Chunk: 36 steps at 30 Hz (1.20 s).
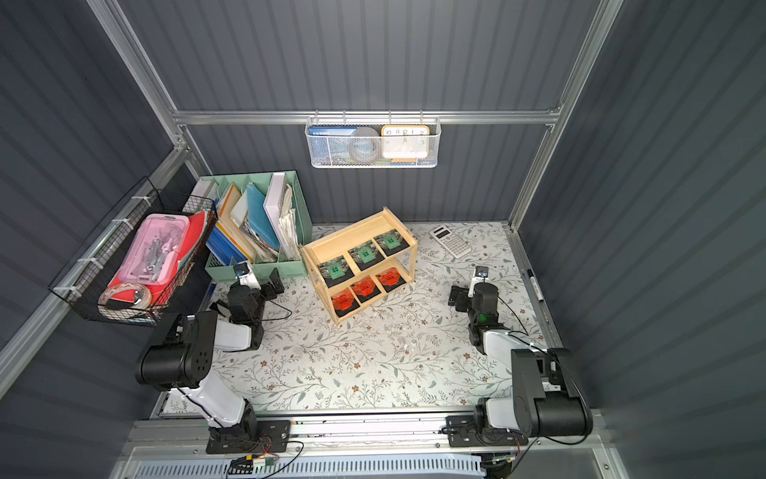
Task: Place the tea bags on the shelf by color
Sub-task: Reset both arms
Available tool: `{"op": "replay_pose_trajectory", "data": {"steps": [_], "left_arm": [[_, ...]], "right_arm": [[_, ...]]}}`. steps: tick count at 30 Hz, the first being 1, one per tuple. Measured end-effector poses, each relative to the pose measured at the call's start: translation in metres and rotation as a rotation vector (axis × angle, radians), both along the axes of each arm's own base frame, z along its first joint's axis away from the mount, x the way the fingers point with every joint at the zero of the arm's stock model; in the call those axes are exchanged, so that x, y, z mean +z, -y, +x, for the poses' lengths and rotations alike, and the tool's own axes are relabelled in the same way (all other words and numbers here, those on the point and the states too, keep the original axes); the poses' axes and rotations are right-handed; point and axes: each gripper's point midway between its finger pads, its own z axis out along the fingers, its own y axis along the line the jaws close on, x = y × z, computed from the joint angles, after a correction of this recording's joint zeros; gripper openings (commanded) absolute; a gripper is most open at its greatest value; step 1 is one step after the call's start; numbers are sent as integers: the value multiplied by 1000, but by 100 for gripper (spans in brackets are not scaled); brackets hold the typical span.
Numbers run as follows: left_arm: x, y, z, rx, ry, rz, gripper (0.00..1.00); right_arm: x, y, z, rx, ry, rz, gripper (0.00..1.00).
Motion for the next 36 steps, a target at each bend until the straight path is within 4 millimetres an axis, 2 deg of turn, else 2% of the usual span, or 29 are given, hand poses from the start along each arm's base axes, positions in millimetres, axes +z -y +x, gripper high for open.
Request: {"op": "replay_pose_trajectory", "data": {"steps": [5, 9, 16, 36], "left_arm": [[0, -1, 0, 4, 0, 0, 100], [0, -1, 0, 4, 0, 0, 100], [0, -1, 0, 4, 0, 0, 100], [2, 0, 1, -1, 5, 0, 100]], "right_arm": [[-9, 2, 7, 1, 43, 9, 99], [-29, 2, 5, -1, 19, 12, 99], [-10, 2, 13, 1, 86, 11, 99], [-1, 2, 17, 1, 132, 11, 99]]}}
